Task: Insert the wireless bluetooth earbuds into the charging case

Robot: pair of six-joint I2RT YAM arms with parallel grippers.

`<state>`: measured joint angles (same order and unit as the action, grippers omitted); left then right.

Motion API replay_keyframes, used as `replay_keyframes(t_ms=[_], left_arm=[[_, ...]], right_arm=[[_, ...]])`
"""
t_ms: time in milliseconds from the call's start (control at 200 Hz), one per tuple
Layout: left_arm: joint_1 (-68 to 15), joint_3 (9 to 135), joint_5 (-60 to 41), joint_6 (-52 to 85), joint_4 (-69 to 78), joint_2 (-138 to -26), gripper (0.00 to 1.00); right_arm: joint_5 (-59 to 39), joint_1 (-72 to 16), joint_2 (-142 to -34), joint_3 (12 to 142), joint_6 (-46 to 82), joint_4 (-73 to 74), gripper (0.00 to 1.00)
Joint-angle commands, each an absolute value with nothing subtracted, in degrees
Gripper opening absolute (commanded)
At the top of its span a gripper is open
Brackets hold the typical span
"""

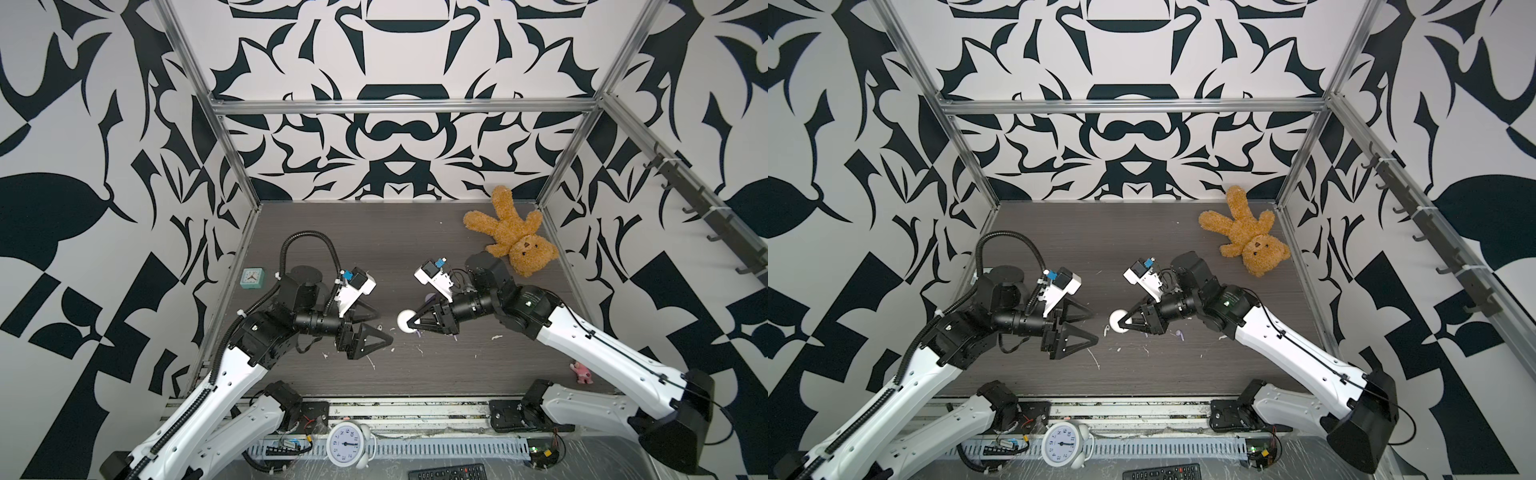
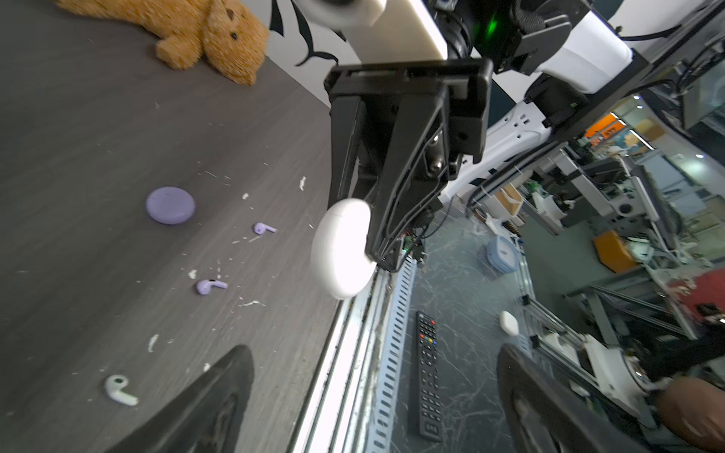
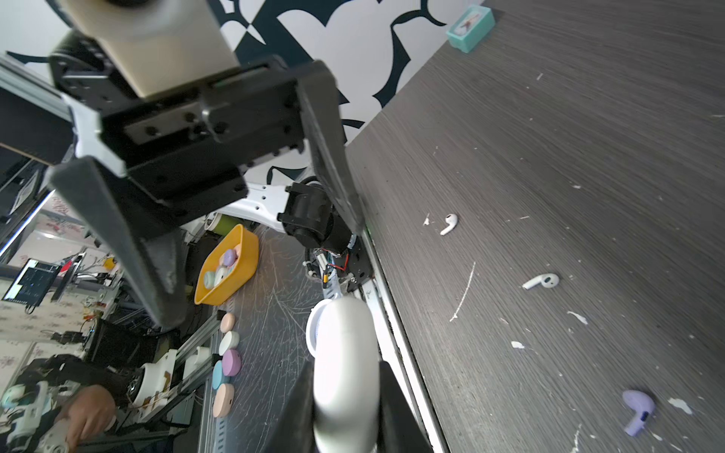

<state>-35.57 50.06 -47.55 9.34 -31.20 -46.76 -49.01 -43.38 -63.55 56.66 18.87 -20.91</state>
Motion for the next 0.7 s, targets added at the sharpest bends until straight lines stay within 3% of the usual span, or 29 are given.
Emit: replay_keyframes(t_ms=[0, 135, 325, 695], left_arm=[[-35.2, 49.5, -56.0, 10.5, -31.2, -47.8, 0.99], [-35.2, 50.4, -58.3, 11.0, -29.7, -50.7, 0.96], [-35.2, 51.2, -63.7, 11.2, -29.7, -56.9, 0.73], [-35.4, 51.2, -65.6, 13.2, -26.9, -60.5, 0.58]], right_arm=[[-54.4, -43.6, -63.7, 59.2, 16.7, -20.5, 0.00], [-55.1, -43.7, -64.8, 59.2, 16.6, -20.3, 0.00], [-56.0, -44.2, -64.2, 58.7, 17.0, -18.8, 0.00], [-56.6, -44.6, -65.4, 58.5, 18.3, -17.0, 0.00]])
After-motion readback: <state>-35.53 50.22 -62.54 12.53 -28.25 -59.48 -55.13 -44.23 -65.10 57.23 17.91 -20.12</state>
